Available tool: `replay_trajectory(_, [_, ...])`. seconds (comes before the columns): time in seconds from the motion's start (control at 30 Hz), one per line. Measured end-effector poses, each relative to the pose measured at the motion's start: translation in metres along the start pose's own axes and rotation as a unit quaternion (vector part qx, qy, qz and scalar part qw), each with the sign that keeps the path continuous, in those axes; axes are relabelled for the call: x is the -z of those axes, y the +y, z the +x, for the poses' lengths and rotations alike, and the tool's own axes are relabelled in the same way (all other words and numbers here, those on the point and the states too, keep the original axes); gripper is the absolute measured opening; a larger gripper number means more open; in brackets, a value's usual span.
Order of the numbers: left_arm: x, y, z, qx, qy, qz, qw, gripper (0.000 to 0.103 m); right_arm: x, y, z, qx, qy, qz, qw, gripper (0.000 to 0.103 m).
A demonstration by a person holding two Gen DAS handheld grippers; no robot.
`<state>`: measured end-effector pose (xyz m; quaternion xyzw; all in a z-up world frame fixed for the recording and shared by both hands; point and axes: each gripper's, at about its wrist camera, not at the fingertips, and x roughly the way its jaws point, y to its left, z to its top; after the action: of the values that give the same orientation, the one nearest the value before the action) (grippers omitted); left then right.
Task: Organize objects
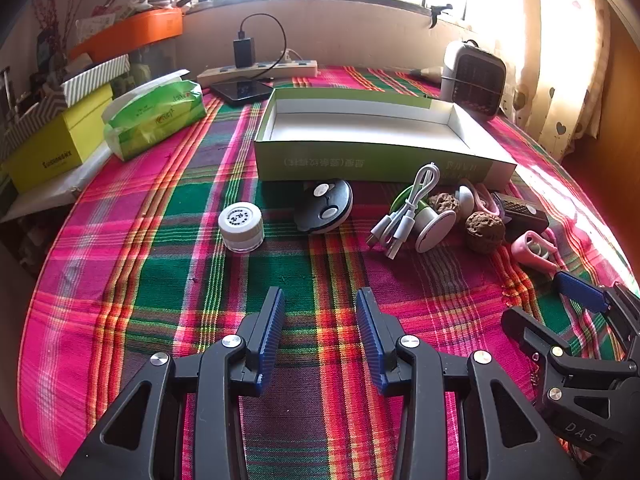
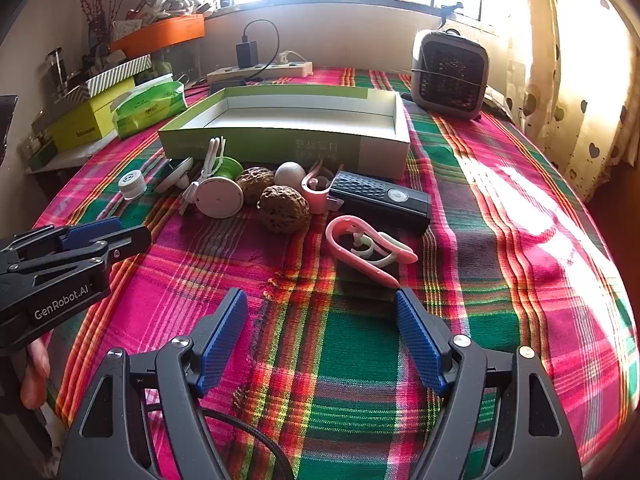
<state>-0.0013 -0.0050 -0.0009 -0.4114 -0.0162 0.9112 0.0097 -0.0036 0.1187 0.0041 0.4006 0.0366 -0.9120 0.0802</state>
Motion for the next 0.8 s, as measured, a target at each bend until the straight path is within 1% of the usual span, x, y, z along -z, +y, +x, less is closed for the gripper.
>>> replay_trajectory(0.8, [-0.0017, 0.0001, 0.0015, -0.003, 0.000, 0.003, 1.0000, 0.036, 0.0007, 0.0029, 0.0007, 0.012, -0.005, 0.010, 1.000, 0.076])
